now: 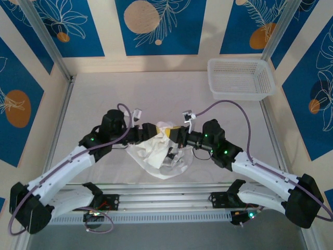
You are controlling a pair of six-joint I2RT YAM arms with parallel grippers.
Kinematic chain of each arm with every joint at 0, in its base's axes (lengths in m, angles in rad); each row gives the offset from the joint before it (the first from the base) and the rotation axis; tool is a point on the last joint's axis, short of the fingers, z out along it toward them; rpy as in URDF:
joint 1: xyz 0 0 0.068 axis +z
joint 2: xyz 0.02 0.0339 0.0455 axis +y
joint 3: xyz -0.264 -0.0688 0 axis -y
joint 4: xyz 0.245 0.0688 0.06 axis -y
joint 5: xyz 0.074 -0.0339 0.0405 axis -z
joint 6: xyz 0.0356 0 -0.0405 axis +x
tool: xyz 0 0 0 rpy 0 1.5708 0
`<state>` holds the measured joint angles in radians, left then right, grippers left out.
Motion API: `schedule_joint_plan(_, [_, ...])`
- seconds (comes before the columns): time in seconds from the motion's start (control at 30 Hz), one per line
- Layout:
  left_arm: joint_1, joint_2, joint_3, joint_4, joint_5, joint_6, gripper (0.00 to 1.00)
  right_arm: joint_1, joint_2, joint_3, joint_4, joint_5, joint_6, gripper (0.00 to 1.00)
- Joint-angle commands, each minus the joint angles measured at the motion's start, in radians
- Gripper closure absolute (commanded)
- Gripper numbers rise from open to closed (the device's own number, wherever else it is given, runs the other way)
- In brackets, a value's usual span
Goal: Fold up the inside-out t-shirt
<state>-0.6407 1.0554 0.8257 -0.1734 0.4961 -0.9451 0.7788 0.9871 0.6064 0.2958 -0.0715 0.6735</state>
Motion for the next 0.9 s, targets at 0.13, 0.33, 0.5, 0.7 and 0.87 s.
schedule_joint_plan(0.13, [-0.017,0.067,0.053,0.039,-0.046,0.021,0.55,0.009,-0.008,0.037,-0.014,-0.019,0.033,1.00])
schedule_joint_plan(0.33, [0.031,-0.018,0.049,-0.073,-0.094,0.061,0.95,-0.108,-0.053,-0.041,-0.090,0.036,0.164,1.00])
schedule_joint_plan(0.5, [0.101,-0.095,0.038,-0.067,-0.015,0.038,1.00,-0.307,-0.095,-0.217,-0.086,-0.037,0.262,1.00])
schedule_joint_plan(0.7, [0.124,-0.093,0.036,0.000,0.075,-0.002,1.00,-0.308,-0.191,-0.224,-0.194,-0.088,0.164,0.75])
schedule_joint_plan(0.87, [0.119,-0.056,0.037,0.006,0.087,0.025,1.00,-0.183,-0.271,-0.177,-0.187,0.024,-0.011,0.92])
